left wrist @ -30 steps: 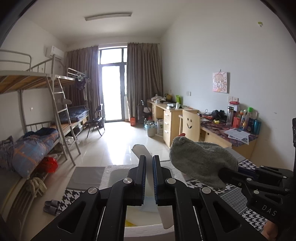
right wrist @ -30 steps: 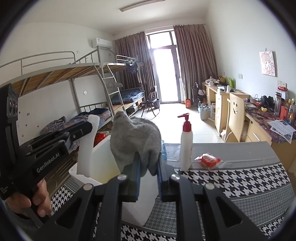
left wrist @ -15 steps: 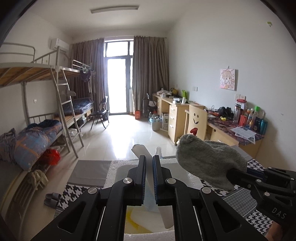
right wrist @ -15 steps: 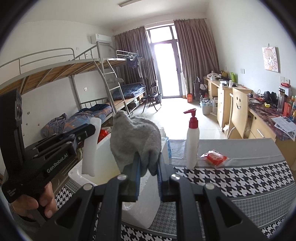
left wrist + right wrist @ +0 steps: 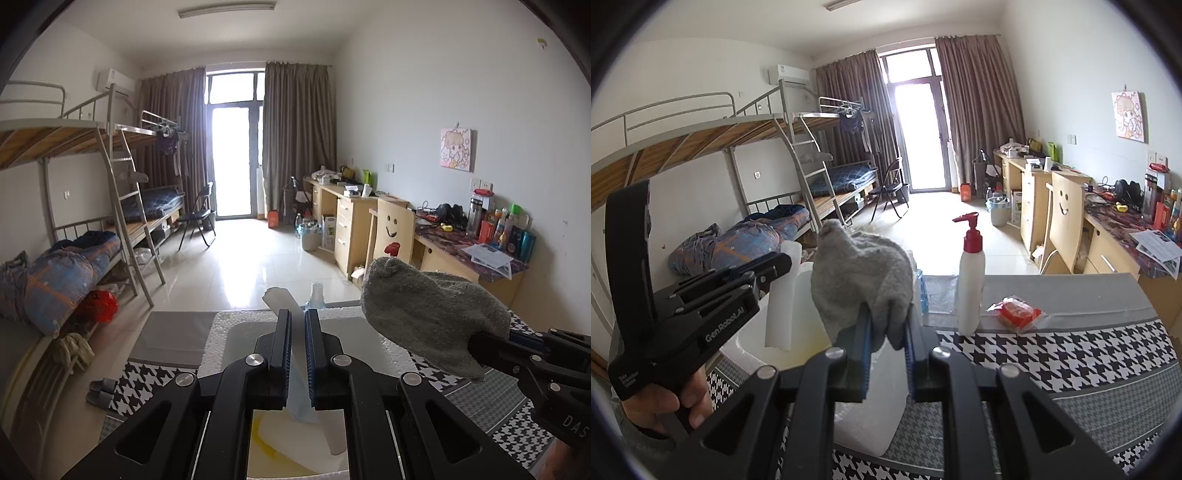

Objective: Organize soft objects
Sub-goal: 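Lower the white roll into the foam box and open the left gripper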

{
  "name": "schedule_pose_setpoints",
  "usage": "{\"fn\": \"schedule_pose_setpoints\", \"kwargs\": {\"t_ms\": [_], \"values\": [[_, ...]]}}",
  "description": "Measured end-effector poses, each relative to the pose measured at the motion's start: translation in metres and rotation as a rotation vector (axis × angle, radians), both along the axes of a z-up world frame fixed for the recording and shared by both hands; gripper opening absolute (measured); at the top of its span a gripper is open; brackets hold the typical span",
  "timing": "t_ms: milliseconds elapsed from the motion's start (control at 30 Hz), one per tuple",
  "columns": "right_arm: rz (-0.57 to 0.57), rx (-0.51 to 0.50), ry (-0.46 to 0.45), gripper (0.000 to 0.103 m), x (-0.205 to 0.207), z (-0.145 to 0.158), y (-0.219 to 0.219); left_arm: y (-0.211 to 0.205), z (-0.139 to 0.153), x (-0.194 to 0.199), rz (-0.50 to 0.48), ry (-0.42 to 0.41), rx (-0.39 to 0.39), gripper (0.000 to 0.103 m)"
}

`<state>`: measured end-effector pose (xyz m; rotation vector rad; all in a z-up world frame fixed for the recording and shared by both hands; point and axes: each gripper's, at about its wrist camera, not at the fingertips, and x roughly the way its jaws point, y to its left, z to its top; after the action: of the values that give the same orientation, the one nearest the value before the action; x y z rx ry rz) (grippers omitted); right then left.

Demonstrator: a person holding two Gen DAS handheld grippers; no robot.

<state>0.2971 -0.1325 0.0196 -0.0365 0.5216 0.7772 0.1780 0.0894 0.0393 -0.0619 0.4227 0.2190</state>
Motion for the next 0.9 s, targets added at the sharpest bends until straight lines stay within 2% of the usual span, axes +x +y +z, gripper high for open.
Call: {"fn": "schedule_pose_setpoints", "kwargs": {"t_ms": [133, 233, 267, 300, 367, 400, 533, 633, 900], "values": [[0.0, 0.002, -0.003, 0.019, 0.0, 0.0, 0.0, 0.002, -0.001, 0.002, -0.004, 0.006, 0.009, 0.01], [-0.002, 0.001, -0.002, 0.019, 0.0, 0.0, -0.001, 0.002, -0.004, 0.005, -0.007, 0.023, 0.009, 0.021], [-0.004, 0.001, -0.001, 0.019, 0.001, -0.001, -0.002, 0.003, -0.004, 0.005, -0.005, 0.024, 0.011, 0.036], [-0.004, 0.001, -0.001, 0.019, 0.001, -0.001, -0.002, 0.005, -0.004, 0.004, 0.001, 0.021, 0.014, 0.056], [-0.006, -0.001, -0.002, 0.019, 0.002, -0.001, -0.002, 0.006, -0.003, 0.0, 0.013, 0.002, 0.016, 0.074], [-0.006, -0.002, -0.003, 0.019, 0.002, -0.001, -0.002, 0.008, -0.002, -0.003, 0.024, -0.009, 0.015, 0.078], [-0.005, -0.008, -0.002, 0.019, 0.002, -0.002, -0.001, 0.018, 0.001, -0.013, 0.049, -0.031, 0.007, 0.088], [0.003, -0.018, -0.002, 0.019, 0.001, -0.002, 0.003, 0.024, 0.004, -0.022, 0.079, -0.056, 0.012, 0.099], [0.034, -0.035, 0.004, 0.019, -0.003, -0.002, 0.021, 0.037, 0.009, -0.042, 0.133, -0.084, 0.029, 0.102]]}}
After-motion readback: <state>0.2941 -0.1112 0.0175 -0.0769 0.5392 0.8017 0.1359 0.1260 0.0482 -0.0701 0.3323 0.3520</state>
